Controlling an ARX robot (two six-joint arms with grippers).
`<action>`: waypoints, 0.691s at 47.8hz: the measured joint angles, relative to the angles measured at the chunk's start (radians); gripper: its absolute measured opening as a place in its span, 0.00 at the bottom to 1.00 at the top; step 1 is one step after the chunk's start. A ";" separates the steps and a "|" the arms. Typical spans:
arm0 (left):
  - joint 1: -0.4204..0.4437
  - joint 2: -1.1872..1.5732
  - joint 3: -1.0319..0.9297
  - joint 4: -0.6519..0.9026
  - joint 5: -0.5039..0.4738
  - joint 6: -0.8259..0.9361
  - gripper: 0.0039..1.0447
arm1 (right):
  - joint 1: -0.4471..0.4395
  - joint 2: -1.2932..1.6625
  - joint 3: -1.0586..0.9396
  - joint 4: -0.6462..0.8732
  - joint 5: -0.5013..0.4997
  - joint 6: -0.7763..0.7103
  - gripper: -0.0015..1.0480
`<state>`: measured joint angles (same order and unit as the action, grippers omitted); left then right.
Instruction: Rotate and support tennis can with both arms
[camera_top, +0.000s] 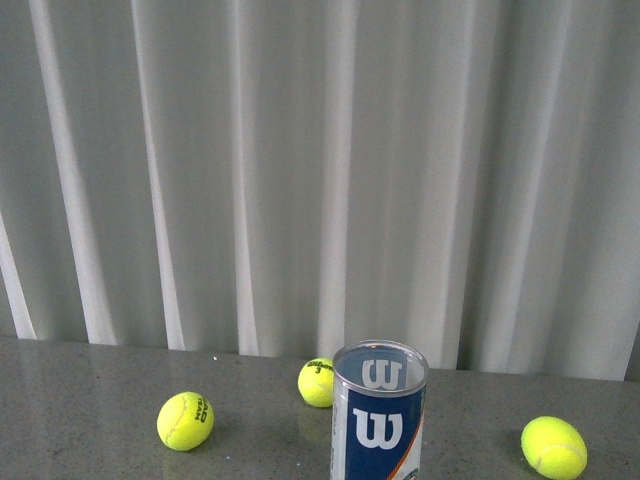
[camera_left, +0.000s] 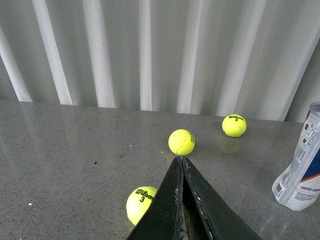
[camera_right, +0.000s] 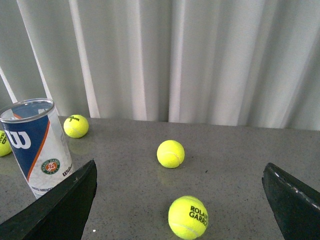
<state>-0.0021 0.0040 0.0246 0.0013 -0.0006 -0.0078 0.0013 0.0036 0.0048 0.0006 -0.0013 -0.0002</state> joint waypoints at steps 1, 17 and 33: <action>0.000 0.000 0.000 0.000 0.000 0.000 0.07 | 0.000 0.000 0.000 0.000 0.000 0.000 0.93; 0.000 0.000 0.000 -0.001 0.000 0.000 0.71 | 0.000 0.000 0.000 0.000 0.000 0.000 0.93; 0.000 0.000 0.000 -0.001 0.000 0.003 0.94 | 0.000 0.000 0.000 0.000 0.000 0.000 0.93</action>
<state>-0.0021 0.0040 0.0246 0.0006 -0.0006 -0.0051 0.0013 0.0036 0.0048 0.0006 -0.0017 -0.0002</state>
